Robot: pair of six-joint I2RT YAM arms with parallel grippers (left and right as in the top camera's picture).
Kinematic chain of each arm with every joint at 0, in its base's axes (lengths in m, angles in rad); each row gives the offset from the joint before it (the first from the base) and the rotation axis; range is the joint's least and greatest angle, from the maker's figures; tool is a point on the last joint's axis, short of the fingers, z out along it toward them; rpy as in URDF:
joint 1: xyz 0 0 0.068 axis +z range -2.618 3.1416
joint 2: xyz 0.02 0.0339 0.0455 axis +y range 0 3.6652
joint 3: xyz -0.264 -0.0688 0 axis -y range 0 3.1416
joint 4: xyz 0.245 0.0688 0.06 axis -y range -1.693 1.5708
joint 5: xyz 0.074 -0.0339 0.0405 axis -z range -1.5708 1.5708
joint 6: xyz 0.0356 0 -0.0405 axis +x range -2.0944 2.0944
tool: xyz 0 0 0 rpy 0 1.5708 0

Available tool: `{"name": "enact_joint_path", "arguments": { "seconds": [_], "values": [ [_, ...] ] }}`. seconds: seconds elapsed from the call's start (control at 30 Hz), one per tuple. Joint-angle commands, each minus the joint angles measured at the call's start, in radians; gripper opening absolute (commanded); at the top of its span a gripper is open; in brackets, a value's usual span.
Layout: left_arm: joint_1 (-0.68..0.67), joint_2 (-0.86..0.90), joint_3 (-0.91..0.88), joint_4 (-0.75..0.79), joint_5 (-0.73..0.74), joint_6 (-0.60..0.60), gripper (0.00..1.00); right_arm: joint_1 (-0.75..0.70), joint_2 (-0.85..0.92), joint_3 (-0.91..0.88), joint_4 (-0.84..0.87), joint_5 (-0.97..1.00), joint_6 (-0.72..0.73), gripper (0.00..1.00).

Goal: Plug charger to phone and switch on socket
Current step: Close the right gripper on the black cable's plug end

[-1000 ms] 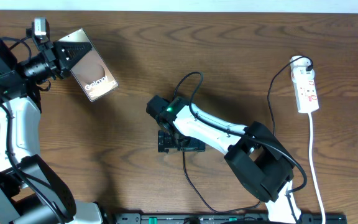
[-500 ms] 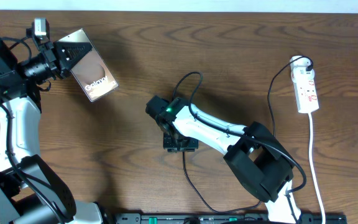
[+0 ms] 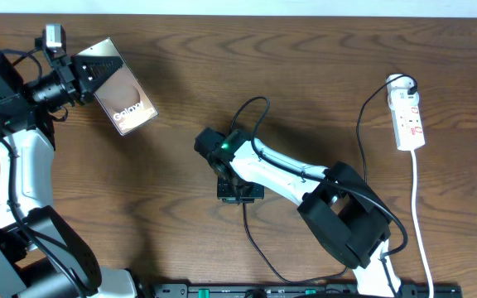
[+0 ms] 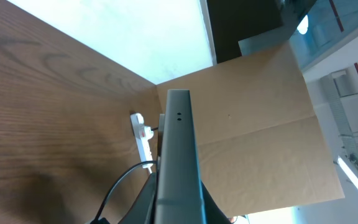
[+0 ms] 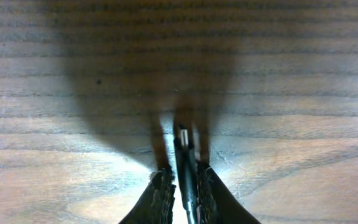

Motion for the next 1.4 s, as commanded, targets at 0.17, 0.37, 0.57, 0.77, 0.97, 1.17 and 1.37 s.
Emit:
{"name": "enact_joint_path", "arguments": {
  "seconds": [0.17, 0.37, 0.57, 0.77, 0.97, 1.17, 1.37],
  "values": [
    [0.001, 0.004, 0.008, 0.005, 0.03, 0.011, 0.08, 0.003, 0.026, -0.002, -0.007, -0.038, 0.006, 0.03],
    [0.001, 0.004, 0.008, 0.005, 0.03, 0.01, 0.08, 0.003, 0.026, -0.002, -0.033, -0.082, 0.006, 0.01],
    [0.001, 0.004, 0.008, 0.005, 0.03, 0.01, 0.07, 0.003, 0.026, -0.002, -0.053, -0.089, 0.006, 0.01],
    [0.001, 0.004, 0.008, 0.005, 0.03, 0.01, 0.07, 0.003, 0.028, -0.002, -0.052, -0.093, 0.006, 0.01],
    [0.001, 0.004, 0.008, 0.005, 0.03, 0.01, 0.08, 0.003, 0.051, -0.002, -0.052, -0.123, 0.002, 0.01],
    [0.001, 0.004, 0.008, 0.005, 0.03, 0.01, 0.07, 0.003, 0.064, -0.002, -0.054, -0.146, -0.002, 0.01],
    [0.001, 0.004, 0.008, 0.005, 0.03, 0.01, 0.07, 0.003, 0.089, -0.002, -0.067, -0.206, -0.002, 0.01]
  ]
}}
